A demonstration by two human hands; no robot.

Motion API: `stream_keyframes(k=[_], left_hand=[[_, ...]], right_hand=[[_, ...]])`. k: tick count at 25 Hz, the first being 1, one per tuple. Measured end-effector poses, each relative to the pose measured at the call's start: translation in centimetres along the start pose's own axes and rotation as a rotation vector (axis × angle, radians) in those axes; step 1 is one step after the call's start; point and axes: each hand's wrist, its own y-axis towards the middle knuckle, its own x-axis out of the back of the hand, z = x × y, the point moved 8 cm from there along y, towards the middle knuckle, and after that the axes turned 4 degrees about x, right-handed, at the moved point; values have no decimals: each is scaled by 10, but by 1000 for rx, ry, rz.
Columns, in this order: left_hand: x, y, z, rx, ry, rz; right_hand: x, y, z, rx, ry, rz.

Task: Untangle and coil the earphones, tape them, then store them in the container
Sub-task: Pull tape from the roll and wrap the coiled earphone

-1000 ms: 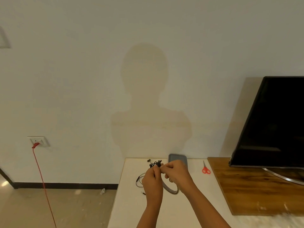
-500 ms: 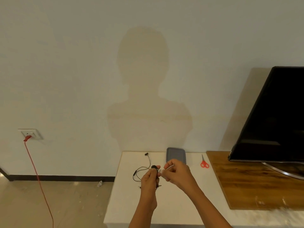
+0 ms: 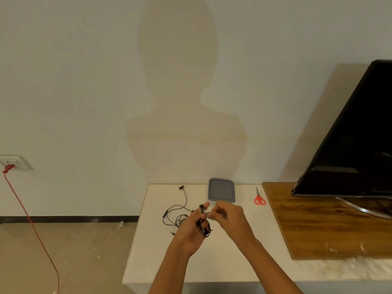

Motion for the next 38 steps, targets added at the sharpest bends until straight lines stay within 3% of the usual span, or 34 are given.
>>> stream_keyframes(k=[6, 14, 20, 24, 32, 38], left_hand=[[11, 27, -1, -1, 66, 14], [22, 61, 18, 128, 14, 24], [27, 72, 33, 131, 2, -4], [37, 75, 34, 146, 151, -5], [45, 71, 26, -58, 247, -211], [51, 79, 23, -42, 375, -361]], right_hand=[[-4, 15, -22, 105, -67, 80], [-26, 23, -65, 166, -49, 150], [-49, 26, -85, 229, -175, 73], [-43, 22, -77, 322, -273, 20], [-42, 21, -71, 358, -401, -4], [-43, 13, -62, 432, -563, -40]])
